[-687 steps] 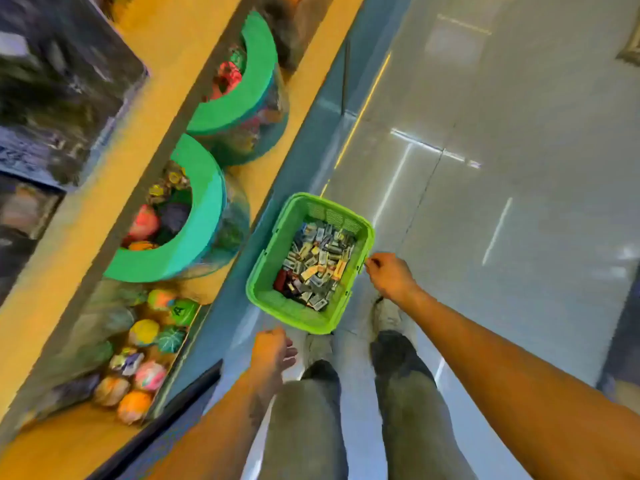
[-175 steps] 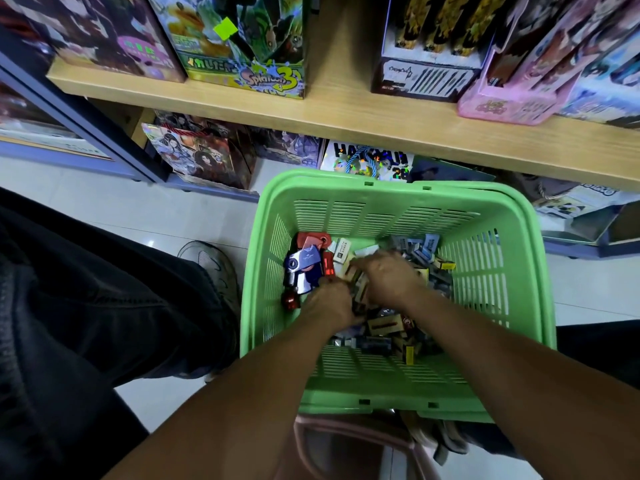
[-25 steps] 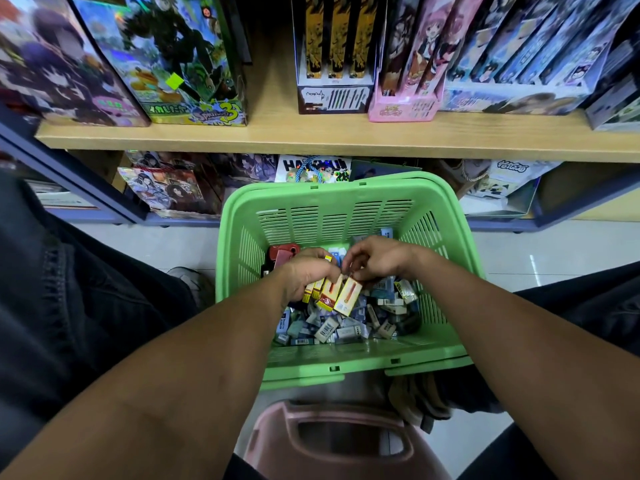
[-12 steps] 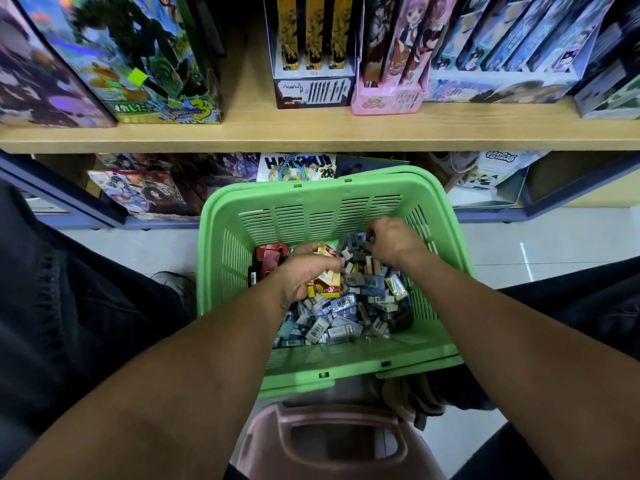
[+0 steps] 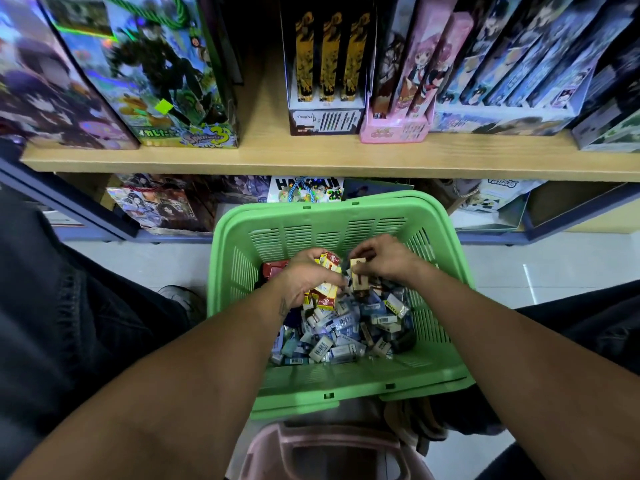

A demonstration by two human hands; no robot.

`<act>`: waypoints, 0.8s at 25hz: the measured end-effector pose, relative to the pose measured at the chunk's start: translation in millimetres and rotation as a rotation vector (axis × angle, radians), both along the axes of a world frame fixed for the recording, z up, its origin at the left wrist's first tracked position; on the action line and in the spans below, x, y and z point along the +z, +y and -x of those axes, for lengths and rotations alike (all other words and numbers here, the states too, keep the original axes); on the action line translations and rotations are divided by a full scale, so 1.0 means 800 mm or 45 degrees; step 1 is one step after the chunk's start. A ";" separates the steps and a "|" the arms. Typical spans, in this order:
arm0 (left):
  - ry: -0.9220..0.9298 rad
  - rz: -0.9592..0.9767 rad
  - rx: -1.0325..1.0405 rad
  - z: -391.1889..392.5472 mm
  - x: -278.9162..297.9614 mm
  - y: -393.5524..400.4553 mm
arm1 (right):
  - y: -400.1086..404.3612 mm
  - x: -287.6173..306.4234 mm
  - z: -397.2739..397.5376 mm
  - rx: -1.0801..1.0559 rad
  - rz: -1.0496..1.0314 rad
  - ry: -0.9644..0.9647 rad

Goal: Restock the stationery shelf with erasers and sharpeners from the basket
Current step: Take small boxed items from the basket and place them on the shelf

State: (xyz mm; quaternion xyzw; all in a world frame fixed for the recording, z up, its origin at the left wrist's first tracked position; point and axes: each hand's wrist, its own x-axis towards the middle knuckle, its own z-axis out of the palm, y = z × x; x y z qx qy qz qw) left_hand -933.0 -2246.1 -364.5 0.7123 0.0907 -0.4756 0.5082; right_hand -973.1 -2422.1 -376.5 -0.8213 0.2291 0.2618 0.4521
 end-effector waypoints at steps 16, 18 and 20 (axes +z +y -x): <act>-0.259 0.179 -0.124 -0.035 0.198 0.017 | 0.002 0.200 -0.010 -0.209 -0.292 -0.492; -0.270 0.205 -0.114 -0.038 0.232 0.017 | 0.008 0.231 -0.009 -0.230 -0.249 -0.585; -0.322 0.216 -0.072 -0.039 0.261 0.015 | 0.019 0.258 -0.007 -0.255 -0.160 -0.658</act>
